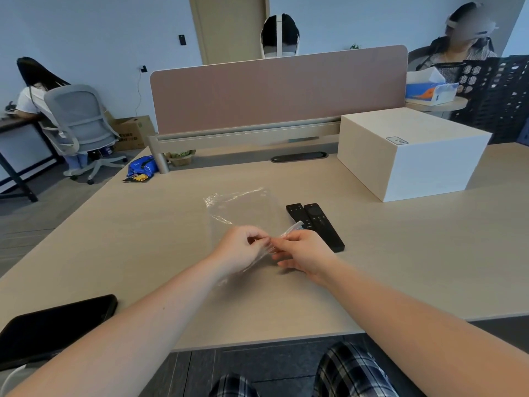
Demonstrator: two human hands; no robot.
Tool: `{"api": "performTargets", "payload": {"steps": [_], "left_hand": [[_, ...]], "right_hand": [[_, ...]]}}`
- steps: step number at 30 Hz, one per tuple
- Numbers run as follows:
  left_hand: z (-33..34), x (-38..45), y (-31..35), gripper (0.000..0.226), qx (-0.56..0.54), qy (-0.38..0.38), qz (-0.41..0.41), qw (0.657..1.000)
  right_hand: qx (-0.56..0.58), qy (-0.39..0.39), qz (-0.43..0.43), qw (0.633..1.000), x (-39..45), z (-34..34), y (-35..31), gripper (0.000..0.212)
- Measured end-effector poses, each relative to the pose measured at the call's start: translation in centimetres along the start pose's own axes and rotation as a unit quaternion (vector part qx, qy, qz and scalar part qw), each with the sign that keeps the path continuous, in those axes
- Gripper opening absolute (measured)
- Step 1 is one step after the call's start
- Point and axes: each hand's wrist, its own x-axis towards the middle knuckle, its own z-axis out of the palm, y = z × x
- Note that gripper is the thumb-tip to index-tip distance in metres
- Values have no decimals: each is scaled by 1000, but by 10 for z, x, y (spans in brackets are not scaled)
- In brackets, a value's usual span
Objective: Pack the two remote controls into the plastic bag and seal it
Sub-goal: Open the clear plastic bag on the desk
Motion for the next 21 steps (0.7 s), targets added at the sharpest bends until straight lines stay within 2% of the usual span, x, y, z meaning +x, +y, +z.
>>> {"api": "performTargets", "payload": {"steps": [3, 6, 8, 11, 14, 17, 21], "left_hand": [[-1, -1, -2, 14, -5, 5, 15, 1000], [-3, -1, -2, 5, 9, 9, 33, 999], [-3, -2, -4, 15, 25, 16, 46, 998], [-1, -2, -5, 12, 33, 26, 47, 998], [-1, -3, -5, 24, 17, 2, 33, 999], [-4, -5, -4, 25, -11, -25, 19, 999], [-7, -4, -6, 24, 36, -40, 19, 998]], "right_hand": [[-13, 4, -13, 1000, -1, -1, -2, 10], [-29, 18, -27, 999, 0, -1, -3, 15], [-32, 26, -43, 998, 0, 0, -2, 20], [-34, 38, -65, 997, -1, 2, -2, 22], [-40, 53, -77, 995, -2, 3, -1, 22], [-41, 59, -88, 994, -2, 4, 3, 21], [-61, 56, -95, 992, -3, 7, 6, 22]]}}
